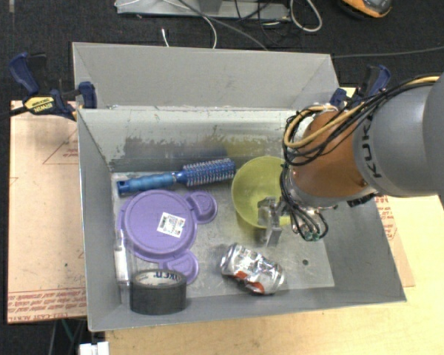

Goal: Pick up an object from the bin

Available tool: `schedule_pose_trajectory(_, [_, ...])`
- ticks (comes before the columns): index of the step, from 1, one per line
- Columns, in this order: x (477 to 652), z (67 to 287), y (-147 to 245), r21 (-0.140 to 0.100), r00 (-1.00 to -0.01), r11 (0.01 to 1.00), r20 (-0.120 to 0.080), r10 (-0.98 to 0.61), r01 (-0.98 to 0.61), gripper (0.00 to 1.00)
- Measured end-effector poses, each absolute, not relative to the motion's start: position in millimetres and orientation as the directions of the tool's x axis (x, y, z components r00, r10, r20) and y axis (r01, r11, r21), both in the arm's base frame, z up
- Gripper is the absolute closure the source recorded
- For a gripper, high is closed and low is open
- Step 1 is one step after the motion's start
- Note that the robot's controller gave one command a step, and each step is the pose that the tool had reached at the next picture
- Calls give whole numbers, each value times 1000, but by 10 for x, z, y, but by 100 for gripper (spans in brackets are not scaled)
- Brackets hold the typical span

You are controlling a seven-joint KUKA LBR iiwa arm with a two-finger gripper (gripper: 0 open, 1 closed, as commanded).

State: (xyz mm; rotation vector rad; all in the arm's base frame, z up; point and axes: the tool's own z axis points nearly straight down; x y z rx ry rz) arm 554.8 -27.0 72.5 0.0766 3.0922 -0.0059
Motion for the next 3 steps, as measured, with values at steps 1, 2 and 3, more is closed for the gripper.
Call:
schedule_pose_trajectory(1, [5558, 806, -292, -3, -998, 999, -59, 35, 35, 100])
schedule_pose_trajectory(2, [5555, 778, -303, -3, -998, 1000, -56, 30, 31, 100])
schedule_pose_trajectory(3, [5581, 742, -115, -31, -923, 925, -60, -381, -379, 100])
